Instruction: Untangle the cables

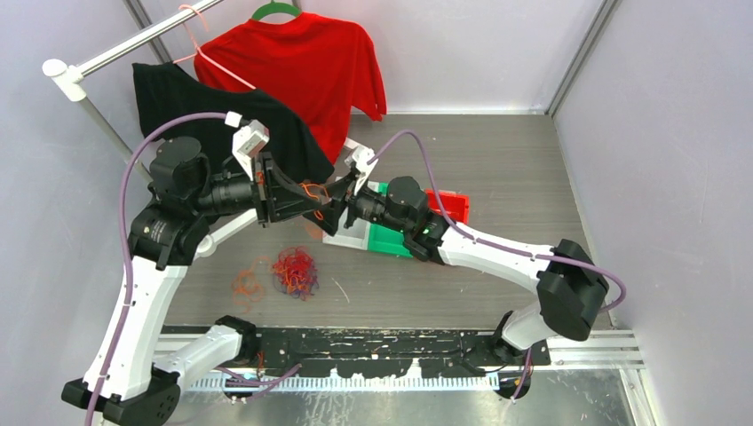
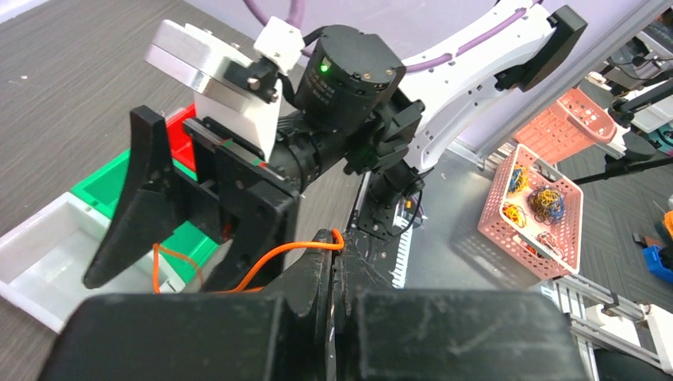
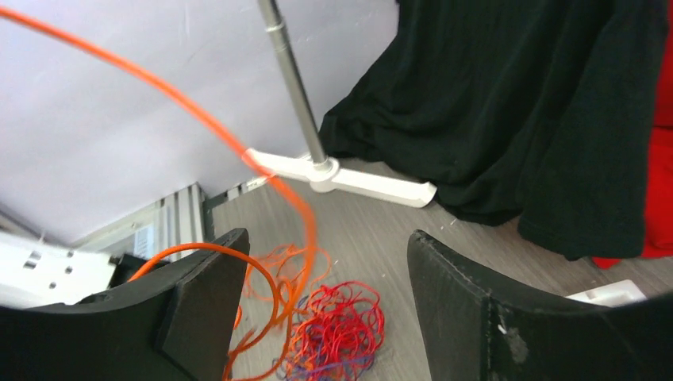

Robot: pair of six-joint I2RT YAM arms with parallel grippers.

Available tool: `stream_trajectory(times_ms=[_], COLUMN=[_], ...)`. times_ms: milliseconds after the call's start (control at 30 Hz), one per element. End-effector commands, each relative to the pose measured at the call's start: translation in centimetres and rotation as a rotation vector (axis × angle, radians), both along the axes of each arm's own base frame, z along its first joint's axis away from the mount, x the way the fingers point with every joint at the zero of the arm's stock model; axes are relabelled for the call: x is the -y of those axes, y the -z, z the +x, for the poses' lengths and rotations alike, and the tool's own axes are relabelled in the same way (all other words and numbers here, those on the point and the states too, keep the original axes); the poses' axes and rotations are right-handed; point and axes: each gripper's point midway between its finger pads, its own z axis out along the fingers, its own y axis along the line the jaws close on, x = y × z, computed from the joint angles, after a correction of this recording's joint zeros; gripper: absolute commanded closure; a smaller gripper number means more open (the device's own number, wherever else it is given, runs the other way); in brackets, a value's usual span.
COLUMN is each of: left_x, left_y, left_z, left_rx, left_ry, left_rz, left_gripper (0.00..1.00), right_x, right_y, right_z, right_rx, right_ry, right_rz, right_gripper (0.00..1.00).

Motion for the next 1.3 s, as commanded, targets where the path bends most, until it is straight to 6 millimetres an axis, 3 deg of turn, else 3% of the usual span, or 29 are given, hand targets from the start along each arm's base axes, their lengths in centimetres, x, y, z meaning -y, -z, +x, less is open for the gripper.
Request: stream_trajectory(times_ms=[0, 100, 167, 300, 333, 400, 467, 533, 633, 667, 800, 967, 1133, 1267], left_x=[0.0, 0.0, -0.1, -0.7, -1.1, -2.5, -4.2, -5.7, -6.9, -7.0, -7.4, -7.5, -7.8, -8.0], left_y=[-3.0, -3.1, -3.2, -2.5, -2.0, -0.6, 1.6, 4.1, 7.8, 8.8, 11.5, 12.8, 13.7, 13.6], left_z=[-1.6, -1.7, -1.8, -0.7, 0.3, 2.7, 5.2, 6.7, 7.1, 6.9, 6.3, 5.7, 5.4, 5.1], left_rx=[0.07, 0.072, 0.082, 0.131, 0.148, 0.164, 0.168, 0.139, 0.055, 0.032, -0.038, -0.033, -0.048, -0.045], left_ry=[0.04, 0.043, 0.04, -0.04, -0.102, -0.249, -0.384, -0.456, -0.449, -0.425, -0.359, -0.319, -0.3, -0.303], left_rz=[-0.062, -0.063, -0.063, -0.019, 0.005, 0.075, 0.178, 0.302, 0.468, 0.51, 0.608, 0.635, 0.667, 0.671], left_gripper=[1.0, 1.0, 1.0, 0.99, 0.94, 0.75, 0.5, 0.36, 0.07, 0.01, 0.0, 0.0, 0.0, 0.0], right_x=[0.2, -0.2, -0.4, 0.2, 0.6, 1.6, 3.1, 5.1, 8.8, 10.2, 16.2, 22.1, 23.9, 23.1], right_y=[-6.9, -7.4, -7.4, -6.6, -6.2, -5.2, -3.2, -1.6, 1.3, 2.4, 6.3, 8.1, 8.9, 9.2], right_z=[1.6, 1.5, 1.2, 1.1, 1.2, 1.7, 2.5, 3.4, 4.9, 5.4, 6.6, 7.0, 7.1, 7.9], right_rx=[0.092, 0.084, 0.075, 0.063, 0.055, 0.035, -0.02, -0.086, -0.199, -0.237, -0.322, -0.374, -0.398, -0.41], right_ry=[0.093, 0.074, 0.054, 0.068, 0.084, 0.124, 0.179, 0.233, 0.345, 0.4, 0.599, 0.815, 0.888, 0.881], right_rz=[0.239, 0.288, 0.303, 0.262, 0.24, 0.183, 0.093, 0.023, -0.105, -0.157, -0.388, -0.491, -0.496, -0.515], right_gripper=[0.23, 0.3, 0.48, 0.96, 0.99, 0.99, 0.99, 0.99, 0.99, 0.99, 0.99, 0.99, 0.99, 0.99])
